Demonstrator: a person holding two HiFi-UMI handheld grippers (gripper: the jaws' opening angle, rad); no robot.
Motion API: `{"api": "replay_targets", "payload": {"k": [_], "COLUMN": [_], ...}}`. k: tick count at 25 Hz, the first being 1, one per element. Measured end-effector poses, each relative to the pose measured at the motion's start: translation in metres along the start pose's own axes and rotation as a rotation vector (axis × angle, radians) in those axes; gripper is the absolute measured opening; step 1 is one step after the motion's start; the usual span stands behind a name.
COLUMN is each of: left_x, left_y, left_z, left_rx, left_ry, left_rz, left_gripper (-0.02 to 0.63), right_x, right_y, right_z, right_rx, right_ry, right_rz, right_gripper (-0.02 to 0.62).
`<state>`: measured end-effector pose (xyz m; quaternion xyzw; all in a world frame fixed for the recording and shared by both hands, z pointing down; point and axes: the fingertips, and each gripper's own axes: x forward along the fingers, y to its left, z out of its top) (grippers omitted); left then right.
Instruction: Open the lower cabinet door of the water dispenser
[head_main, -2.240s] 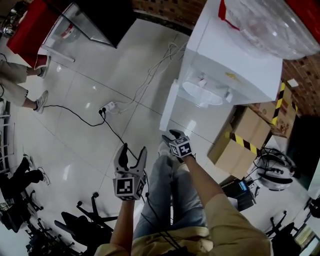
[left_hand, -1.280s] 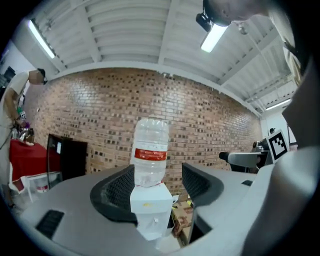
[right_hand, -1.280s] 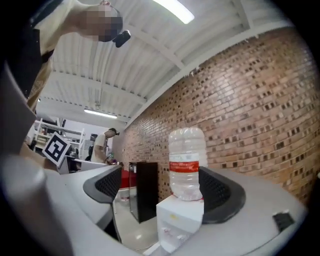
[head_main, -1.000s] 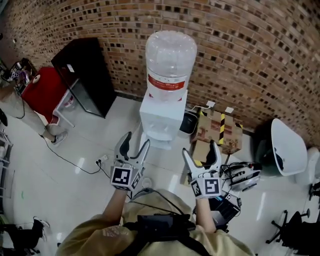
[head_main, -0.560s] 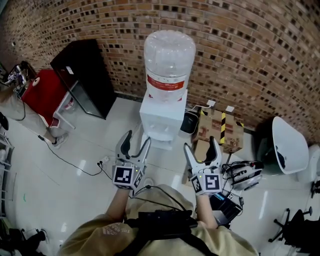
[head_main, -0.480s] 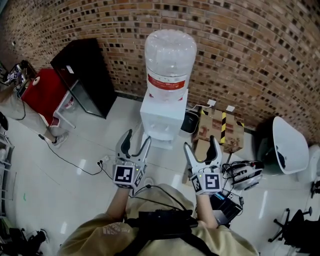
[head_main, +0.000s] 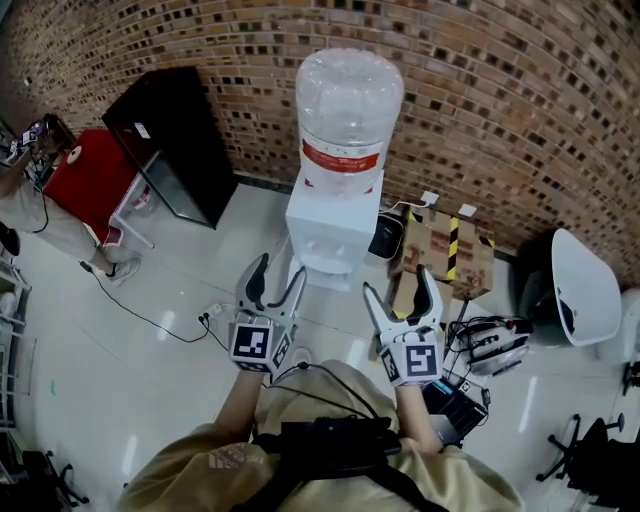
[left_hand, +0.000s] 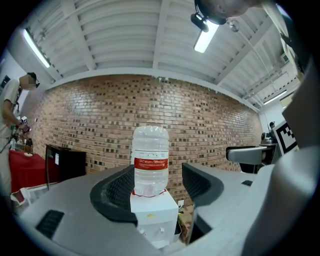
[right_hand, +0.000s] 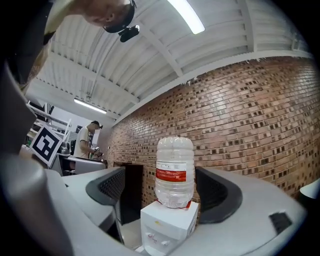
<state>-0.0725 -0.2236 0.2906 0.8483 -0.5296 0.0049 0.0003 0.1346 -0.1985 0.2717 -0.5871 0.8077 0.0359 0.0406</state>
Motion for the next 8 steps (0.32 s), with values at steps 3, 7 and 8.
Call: {"api": "replay_targets", "payload": {"k": [3,7,8], "left_x": [0.0017,0.0025,0.0029], "left_y": [0.0018,0.0043,0.0053], "left_z": [-0.0037,-0.0074,-0.0087], "left_rx": [-0.004,-0.005,-0.004], "left_ry": [-0.007,-0.008,-0.01], "left_rz": [0.0,0.0,0.002], "left_gripper": [0.293,0.293,0.293], "right_x": [0.0033,0.0062,0.007], "right_y": [-0.0016,-0.0034,-0.0035], "right_z": [0.0008,0.0012,0.0011], "right_rx": [0.007,0.011,0.011], "right_ry": [0.001,-0.002,-0.003], "right_rz": [0.003,0.002,0.003], "right_gripper": [0.469,0.468,0.468]}}
